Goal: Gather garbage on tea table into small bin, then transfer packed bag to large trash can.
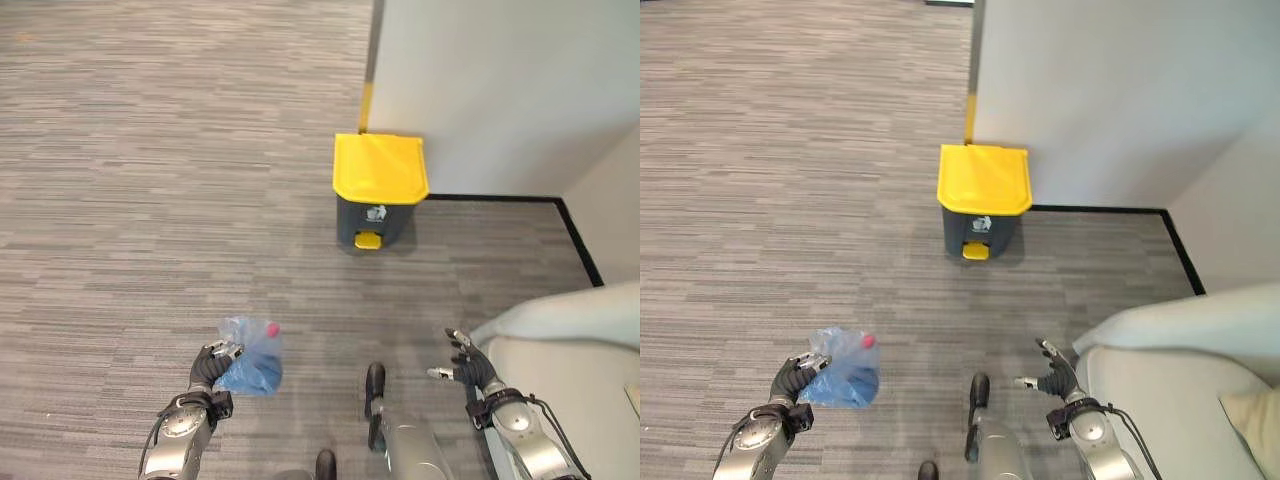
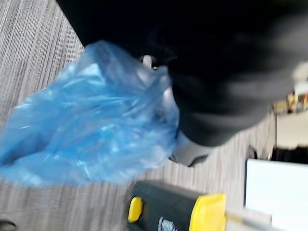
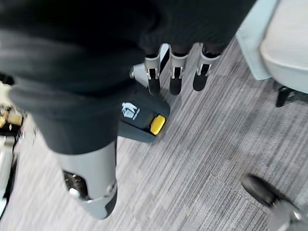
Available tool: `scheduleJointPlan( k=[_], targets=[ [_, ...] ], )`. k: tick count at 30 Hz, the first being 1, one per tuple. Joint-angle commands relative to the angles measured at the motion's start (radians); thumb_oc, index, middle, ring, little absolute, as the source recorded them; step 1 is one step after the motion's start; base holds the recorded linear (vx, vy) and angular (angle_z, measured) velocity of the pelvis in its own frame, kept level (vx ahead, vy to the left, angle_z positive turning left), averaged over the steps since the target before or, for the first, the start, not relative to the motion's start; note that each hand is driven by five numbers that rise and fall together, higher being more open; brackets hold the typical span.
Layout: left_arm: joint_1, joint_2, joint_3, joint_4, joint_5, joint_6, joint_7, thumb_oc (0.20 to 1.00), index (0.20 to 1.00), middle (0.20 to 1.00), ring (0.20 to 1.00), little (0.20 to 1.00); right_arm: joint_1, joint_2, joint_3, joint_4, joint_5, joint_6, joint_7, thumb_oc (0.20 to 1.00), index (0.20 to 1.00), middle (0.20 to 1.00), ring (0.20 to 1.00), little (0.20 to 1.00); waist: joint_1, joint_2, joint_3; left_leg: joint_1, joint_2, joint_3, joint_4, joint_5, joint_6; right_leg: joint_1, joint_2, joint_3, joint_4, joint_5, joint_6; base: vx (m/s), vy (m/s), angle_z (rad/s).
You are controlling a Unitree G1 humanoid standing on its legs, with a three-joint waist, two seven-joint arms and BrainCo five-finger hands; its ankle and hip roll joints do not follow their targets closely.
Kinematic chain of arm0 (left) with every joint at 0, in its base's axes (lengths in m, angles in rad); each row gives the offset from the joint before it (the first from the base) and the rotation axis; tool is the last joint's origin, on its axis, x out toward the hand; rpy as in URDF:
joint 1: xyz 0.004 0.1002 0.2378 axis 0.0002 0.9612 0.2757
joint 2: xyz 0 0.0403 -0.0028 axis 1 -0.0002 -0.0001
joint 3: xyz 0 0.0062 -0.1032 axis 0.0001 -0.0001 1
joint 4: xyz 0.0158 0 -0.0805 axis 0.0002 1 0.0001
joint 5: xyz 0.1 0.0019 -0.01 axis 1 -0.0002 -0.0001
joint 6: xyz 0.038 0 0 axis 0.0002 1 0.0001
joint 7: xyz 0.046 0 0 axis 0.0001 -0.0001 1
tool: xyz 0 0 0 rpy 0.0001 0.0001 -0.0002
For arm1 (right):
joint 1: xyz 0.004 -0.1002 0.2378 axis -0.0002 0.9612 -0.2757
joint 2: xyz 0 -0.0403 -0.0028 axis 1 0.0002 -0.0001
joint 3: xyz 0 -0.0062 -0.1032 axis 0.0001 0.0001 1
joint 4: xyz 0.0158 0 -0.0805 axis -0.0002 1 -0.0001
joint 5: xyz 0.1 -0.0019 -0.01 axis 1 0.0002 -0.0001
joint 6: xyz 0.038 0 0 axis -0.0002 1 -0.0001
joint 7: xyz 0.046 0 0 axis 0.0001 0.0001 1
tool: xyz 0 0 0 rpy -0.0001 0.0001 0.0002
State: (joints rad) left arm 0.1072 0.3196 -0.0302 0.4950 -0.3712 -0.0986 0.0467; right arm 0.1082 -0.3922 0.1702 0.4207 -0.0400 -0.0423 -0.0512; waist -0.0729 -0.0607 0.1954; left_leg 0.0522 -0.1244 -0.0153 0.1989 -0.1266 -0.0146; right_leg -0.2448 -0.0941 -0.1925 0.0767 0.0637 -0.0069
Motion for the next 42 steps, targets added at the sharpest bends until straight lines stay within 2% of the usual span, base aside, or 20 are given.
scheduleJointPlan(
  k=[1, 3, 6, 8, 10, 11, 12, 13, 19, 22, 24, 27, 31, 33, 34, 36, 37, 39, 40, 42],
  targets=[
    [0.017, 0.047, 0.039, -0.073, 0.015, -0.045, -0.009, 0.2, 0.2, 0.2, 0.2, 0.2, -0.022, -0.051, -0.035, -0.052, 0.013, -0.043, -0.017, 1.0, 1.0, 1.0, 1.0, 1.0, -0.003, -0.009, -0.004, -0.083, 0.179, 0.076, 0.204, -0.005, -0.059, 0.104, 0.015, 0.011, 0.001, -0.099, 0.056, 0.2, -0.151, 0.58],
    [0.012, 0.046, 0.035, -0.072, 0.01, -0.042, -0.011, 0.2, 0.2, 0.2, 0.2, 0.2, -0.021, -0.057, -0.038, -0.048, 0.016, -0.039, -0.021, 1.0, 1.0, 1.0, 1.0, 1.0, -0.005, -0.018, -0.004, -0.122, 0.189, 0.09, 0.235, 0.019, -0.05, 0.125, 0.016, 0.012, -0.009, -0.119, 0.043, 0.15, -0.085, 0.06],
    [0.006, 0.045, 0.024, -0.066, 0.019, -0.04, -0.014, 0.2, 0.2, 0.2, 0.2, 0.2, -0.021, -0.062, -0.045, -0.049, 0.026, -0.043, -0.024, 1.0, 1.0, 1.0, 1.0, 1.0, 0.003, -0.026, 0.003, -0.164, 0.17, 0.092, 0.167, -0.049, -0.027, 0.157, 0.016, 0.027, -0.016, -0.146, 0.05, 0.17, -0.027, -0.24],
    [0.001, 0.047, 0.017, -0.063, 0.022, -0.04, -0.014, 0.2, 0.2, 0.2, 0.2, 0.2, -0.024, -0.064, -0.047, -0.049, 0.028, -0.04, -0.025, 1.0, 1.0, 1.0, 1.0, 1.0, 0.007, -0.03, 0.004, -0.223, 0.154, 0.09, 0.115, -0.031, -0.026, 0.166, 0.011, 0.034, -0.019, -0.155, 0.052, 0.18, 0.025, -0.26],
    [-0.007, 0.049, 0.009, -0.062, 0.027, -0.041, -0.009, 0.2, 0.2, 0.2, 0.2, 0.2, -0.029, -0.061, -0.043, -0.032, 0.029, -0.038, -0.036, 1.0, 1.0, 1.0, 1.0, 1.0, 0.028, -0.023, 0.016, -0.301, 0.143, 0.082, 0.029, 0.062, -0.04, 0.203, 0.026, 0.05, -0.034, -0.173, 0.053, 0.27, 0.078, -0.38],
    [-0.006, 0.047, 0.004, -0.069, 0.025, -0.042, -0.006, 0.2, 0.2, 0.2, 0.2, 0.2, -0.034, -0.052, -0.037, -0.02, 0.035, -0.035, -0.043, 1.0, 1.0, 1.0, 1.0, 1.0, 0.047, -0.013, 0.023, -0.347, 0.14, 0.075, -0.016, 0.127, -0.05, 0.233, 0.04, 0.067, -0.039, -0.185, 0.053, 0.72, 0.394, -0.69],
    [0.017, 0.046, 0.006, -0.083, 0.03, -0.038, -0.016, 0.2, 0.2, 0.2, 0.2, 0.2, -0.039, -0.028, -0.031, 0.0, 0.022, -0.029, -0.033, 1.0, 1.0, 1.0, 1.0, 1.0, 0.063, -0.01, 0.001, -0.32, 0.121, 0.071, -0.042, 0.118, -0.027, 0.28, 0.019, 0.11, -0.016, -0.215, 0.076, 0.77, 0.463, -0.79],
    [0.018, 0.049, 0.008, -0.086, 0.032, -0.039, -0.015, 0.2, 0.2, 0.2, 0.2, 0.2, -0.042, -0.023, -0.027, 0.002, 0.018, -0.029, -0.031, 1.0, 1.0, 1.0, 1.0, 1.0, 0.064, -0.012, -0.007, -0.309, 0.115, 0.079, -0.041, 0.106, -0.017, 0.282, 0.006, 0.117, -0.001, -0.218, 0.085, 0.69, 0.462, -0.4],
    [0.009, 0.07, 0.023, -0.089, 0.027, -0.04, -0.006, 0.2, 0.2, 0.2, 0.2, 0.2, -0.076, -0.002, -0.012, 0.025, 0.006, -0.02, -0.02, 1.0, 1.0, 1.0, 1.0, 1.0, 0.074, -0.023, -0.006, -0.264, 0.098, 0.119, -0.01, 0.033, 0.041, 0.214, -0.035, 0.154, 0.18, -0.186, 0.126, 0.2, 0.172, -0.64],
    [0.004, 0.078, 0.032, -0.091, 0.021, -0.044, 0.004, 0.2, 0.2, 0.2, 0.2, 0.2, -0.084, 0.006, -0.013, 0.035, 0.015, -0.023, -0.023, 1.0, 1.0, 1.0, 1.0, 1.0, 0.075, -0.018, -0.004, -0.225, 0.092, 0.131, -0.021, 0.011, 0.059, 0.169, -0.049, 0.131, 0.261, -0.14, 0.139, 0.15, 0.104, -0.06],
    [0.004, 0.075, 0.034, -0.087, 0.014, -0.045, 0.008, 0.2, 0.2, 0.2, 0.2, 0.2, -0.086, 0.004, -0.009, 0.046, 0.014, -0.02, -0.02, 1.0, 1.0, 1.0, 1.0, 1.0, 0.073, -0.015, -0.006, -0.191, 0.089, 0.132, -0.04, 0.002, 0.062, 0.141, -0.051, 0.102, 0.253, -0.13, 0.131, 0.18, 0.053, 0.08],
    [0.002, 0.073, 0.029, -0.079, 0.002, -0.045, 0.01, 0.2, 0.2, 0.2, 0.2, 0.2, -0.093, -0.008, -0.007, 0.051, 0.02, -0.016, -0.02, 1.0, 1.0, 1.0, 1.0, 1.0, 0.058, -0.005, 0.003, -0.145, 0.087, 0.128, -0.062, -0.005, 0.061, 0.071, -0.026, 0.068, 0.217, -0.134, 0.12, 0.19, 0.019, 0.06],
    [0.003, 0.07, 0.031, -0.074, -0.005, -0.045, 0.011, 0.2, 0.2, 0.2, 0.2, 0.2, -0.084, -0.012, -0.005, 0.047, 0.019, -0.014, -0.021, 1.0, 1.0, 1.0, 1.0, 1.0, 0.043, -0.013, 0.023, -0.094, 0.079, 0.114, -0.063, -0.029, 0.05, 0.042, -0.019, 0.007, 0.138, -0.119, 0.119, 0.17, -0.082, 0.19],
    [0.01, 0.067, 0.027, -0.074, 0.004, -0.044, 0.004, 0.2, 0.2, 0.2, 0.2, 0.2, -0.069, -0.009, -0.012, 0.047, 0.024, -0.017, -0.023, 1.0, 1.0, 1.0, 1.0, 1.0, 0.034, -0.022, 0.019, -0.083, 0.074, 0.103, -0.06, -0.036, 0.04, 0.073, 0.002, 0.047, 0.099, -0.124, 0.112, 0.21, -0.211, 0.51],
    [0.021, 0.061, 0.028, -0.075, 0.008, -0.037, -0.009, 0.2, 0.2, 0.2, 0.2, 0.2, -0.044, -0.013, -0.027, 0.051, 0.031, -0.024, -0.027, 1.0, 1.0, 1.0, 1.0, 1.0, 0.031, -0.029, 0.007, -0.109, 0.089, 0.11, 0.004, -0.039, 0.0, 0.125, 0.001, 0.042, 0.038, -0.126, 0.094, 0.18, -0.24, 1.08],
    [0.012, 0.056, 0.014, -0.077, 0.004, -0.034, -0.018, 0.2, 0.2, 0.2, 0.2, 0.2, -0.043, -0.027, -0.032, 0.053, 0.049, -0.028, -0.033, 1.0, 1.0, 1.0, 1.0, 1.0, 0.029, -0.031, 0.016, -0.186, 0.112, 0.099, 0.148, -0.013, -0.027, 0.159, 0.01, 0.04, 0.008, -0.132, 0.064, 0.11, -0.154, 1.0],
    [0.003, 0.05, 0.007, -0.065, -0.002, -0.032, -0.021, 0.2, 0.2, 0.2, 0.2, 0.2, -0.046, -0.035, -0.031, 0.067, 0.048, -0.025, -0.034, 1.0, 1.0, 1.0, 1.0, 1.0, 0.028, -0.033, 0.018, -0.204, 0.13, 0.099, 0.148, -0.015, -0.028, 0.173, 0.008, 0.039, 0.003, -0.145, 0.058, 0.06, 0.002, 0.59],
    [-0.003, 0.052, 0.001, -0.059, 0.002, -0.031, -0.019, 0.2, 0.2, 0.2, 0.2, 0.2, -0.052, -0.038, -0.032, 0.07, 0.051, -0.026, -0.039, 1.0, 1.0, 1.0, 1.0, 1.0, 0.027, -0.037, 0.013, -0.207, 0.153, 0.101, 0.103, -0.014, -0.029, 0.18, 0.0, 0.042, -0.003, -0.148, 0.064, 0.07, 0.132, 0.02],
    [-0.004, 0.052, -0.003, -0.061, 0.004, -0.03, -0.012, 0.2, 0.2, 0.2, 0.2, 0.2, -0.049, -0.039, -0.037, 0.069, 0.053, -0.028, -0.046, 1.0, 1.0, 1.0, 1.0, 1.0, 0.03, -0.03, 0.01, -0.21, 0.181, 0.076, 0.009, 0.031, -0.043, 0.18, -0.004, 0.044, -0.006, -0.149, 0.072, 0.07, 0.216, -0.63],
    [0.007, 0.047, -0.004, -0.072, 0.007, -0.032, -0.017, 0.2, 0.2, 0.2, 0.2, 0.2, -0.044, -0.033, -0.048, 0.075, 0.048, -0.025, -0.04, 1.0, 1.0, 1.0, 1.0, 1.0, 0.024, -0.016, 0.001, -0.186, 0.176, 0.062, -0.051, 0.046, -0.046, 0.186, -0.009, 0.053, -0.002, -0.15, 0.08, 0.09, 0.299, -0.64]
  ],
)
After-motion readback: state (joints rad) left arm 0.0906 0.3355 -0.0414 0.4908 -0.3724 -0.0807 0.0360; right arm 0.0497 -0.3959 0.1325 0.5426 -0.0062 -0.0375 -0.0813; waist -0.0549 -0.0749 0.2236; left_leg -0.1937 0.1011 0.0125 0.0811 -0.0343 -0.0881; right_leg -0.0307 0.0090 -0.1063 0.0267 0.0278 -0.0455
